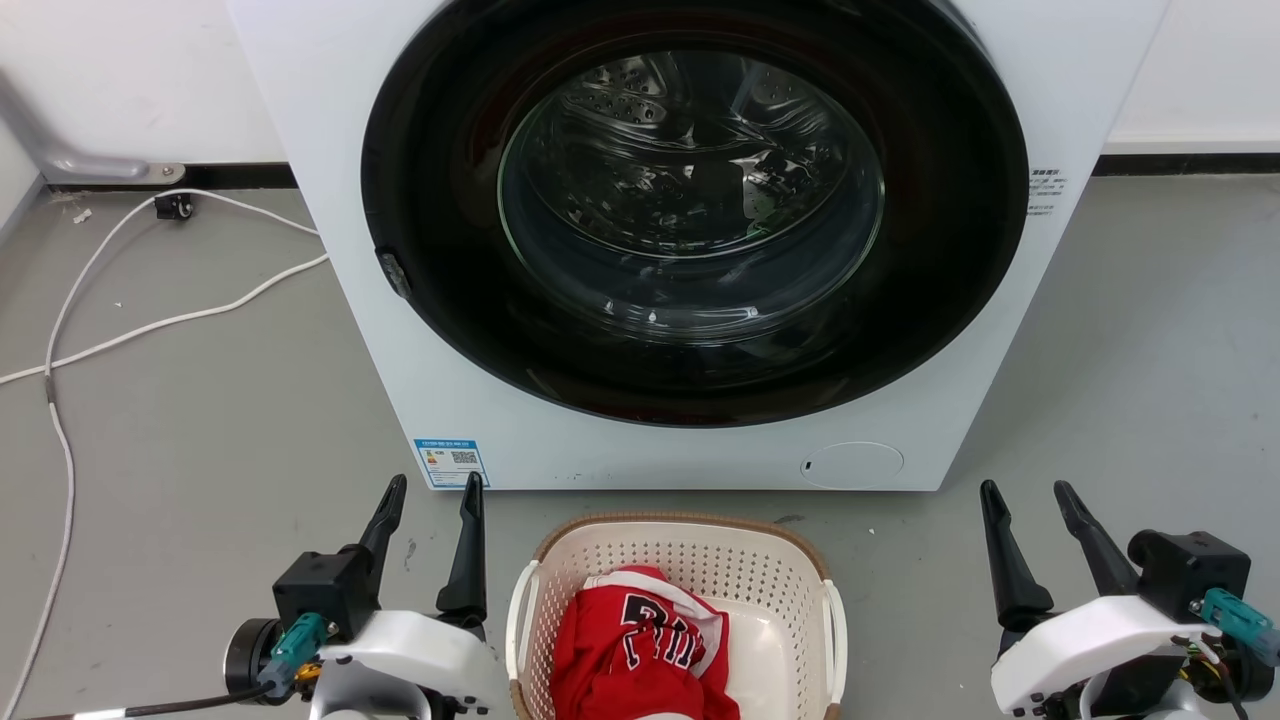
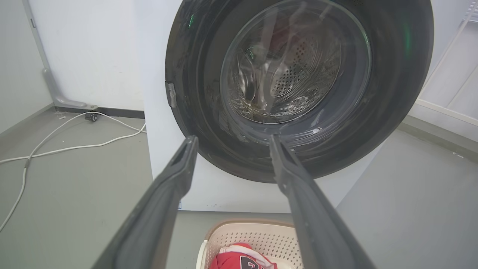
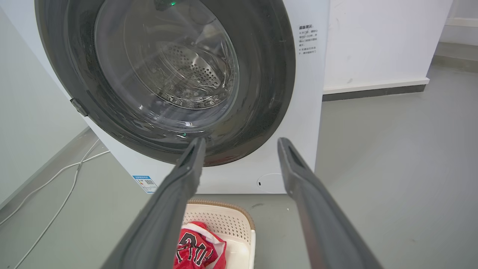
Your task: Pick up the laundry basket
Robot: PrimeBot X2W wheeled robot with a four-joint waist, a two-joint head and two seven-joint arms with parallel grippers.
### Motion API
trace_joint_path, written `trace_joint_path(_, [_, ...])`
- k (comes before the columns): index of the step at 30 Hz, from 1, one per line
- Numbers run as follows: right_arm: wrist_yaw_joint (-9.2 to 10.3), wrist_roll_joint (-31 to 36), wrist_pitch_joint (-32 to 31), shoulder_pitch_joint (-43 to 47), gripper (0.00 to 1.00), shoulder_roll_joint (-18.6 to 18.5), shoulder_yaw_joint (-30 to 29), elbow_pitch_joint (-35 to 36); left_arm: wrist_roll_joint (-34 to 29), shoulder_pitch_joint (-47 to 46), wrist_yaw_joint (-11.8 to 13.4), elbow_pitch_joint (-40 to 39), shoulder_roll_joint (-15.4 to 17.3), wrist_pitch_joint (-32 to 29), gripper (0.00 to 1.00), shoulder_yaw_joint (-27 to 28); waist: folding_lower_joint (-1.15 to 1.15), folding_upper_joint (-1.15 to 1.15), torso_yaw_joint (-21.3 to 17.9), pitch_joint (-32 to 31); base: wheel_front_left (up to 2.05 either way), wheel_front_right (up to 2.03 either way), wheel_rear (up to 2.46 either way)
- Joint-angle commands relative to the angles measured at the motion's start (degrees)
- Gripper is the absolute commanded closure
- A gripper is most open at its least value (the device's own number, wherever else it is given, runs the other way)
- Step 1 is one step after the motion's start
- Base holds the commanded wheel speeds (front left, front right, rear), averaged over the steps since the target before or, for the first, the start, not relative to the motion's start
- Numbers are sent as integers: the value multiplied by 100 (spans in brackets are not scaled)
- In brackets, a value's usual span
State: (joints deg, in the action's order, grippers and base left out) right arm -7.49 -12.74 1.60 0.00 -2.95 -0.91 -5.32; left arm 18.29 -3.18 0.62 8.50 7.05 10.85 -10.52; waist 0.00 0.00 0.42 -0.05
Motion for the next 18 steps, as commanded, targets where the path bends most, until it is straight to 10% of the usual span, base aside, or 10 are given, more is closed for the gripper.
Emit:
trace_joint_path(1, [0,120,54,-4,0,3,11,66,-106,-37,33,-22,44,49,0,-19,0,0,-2,-1,0,0,0])
trace_joint_path(18, [1,804,210,81,0,7,41,135,-806,-30,135,70,46,259,0,-175,0,0,-1,-13,0,0,0])
